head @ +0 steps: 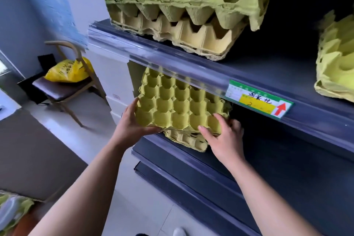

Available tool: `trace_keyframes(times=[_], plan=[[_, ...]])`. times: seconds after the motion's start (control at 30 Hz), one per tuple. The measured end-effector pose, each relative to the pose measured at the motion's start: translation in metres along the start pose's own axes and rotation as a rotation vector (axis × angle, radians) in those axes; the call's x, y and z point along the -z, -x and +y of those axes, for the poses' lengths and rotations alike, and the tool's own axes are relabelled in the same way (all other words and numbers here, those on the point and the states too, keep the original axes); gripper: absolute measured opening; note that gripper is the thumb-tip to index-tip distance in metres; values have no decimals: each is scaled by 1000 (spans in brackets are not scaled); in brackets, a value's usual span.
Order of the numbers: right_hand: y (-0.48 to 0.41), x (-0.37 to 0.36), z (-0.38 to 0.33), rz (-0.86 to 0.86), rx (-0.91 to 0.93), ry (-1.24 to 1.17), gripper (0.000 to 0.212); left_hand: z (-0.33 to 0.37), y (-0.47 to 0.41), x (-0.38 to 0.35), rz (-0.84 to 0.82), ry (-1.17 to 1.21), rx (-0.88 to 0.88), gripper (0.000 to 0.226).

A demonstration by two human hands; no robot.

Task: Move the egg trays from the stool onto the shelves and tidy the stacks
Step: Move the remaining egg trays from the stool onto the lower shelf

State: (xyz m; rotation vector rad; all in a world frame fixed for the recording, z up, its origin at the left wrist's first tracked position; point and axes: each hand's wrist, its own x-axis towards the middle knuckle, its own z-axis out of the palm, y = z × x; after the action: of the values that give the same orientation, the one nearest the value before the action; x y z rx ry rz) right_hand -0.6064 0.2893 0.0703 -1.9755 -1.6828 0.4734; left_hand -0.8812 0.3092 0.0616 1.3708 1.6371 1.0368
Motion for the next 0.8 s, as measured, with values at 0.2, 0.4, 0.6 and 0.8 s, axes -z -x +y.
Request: trace_keyframes(times=[0.2, 0.4, 0.6, 0.8], plan=[[-1, -20, -18, 52, -59, 11, 72, -7, -42, 17, -113, -4, -5, 125], [4, -39, -43, 48, -197, 91, 74, -12, -75, 33, -263, -34, -19, 114], [9, -50, -60, 55, -255, 205, 71, -26, -96, 40, -355, -216, -14, 119], [19, -46, -76, 77, -275, 226, 63, -24, -88, 39, -268, -486, -268, 96]])
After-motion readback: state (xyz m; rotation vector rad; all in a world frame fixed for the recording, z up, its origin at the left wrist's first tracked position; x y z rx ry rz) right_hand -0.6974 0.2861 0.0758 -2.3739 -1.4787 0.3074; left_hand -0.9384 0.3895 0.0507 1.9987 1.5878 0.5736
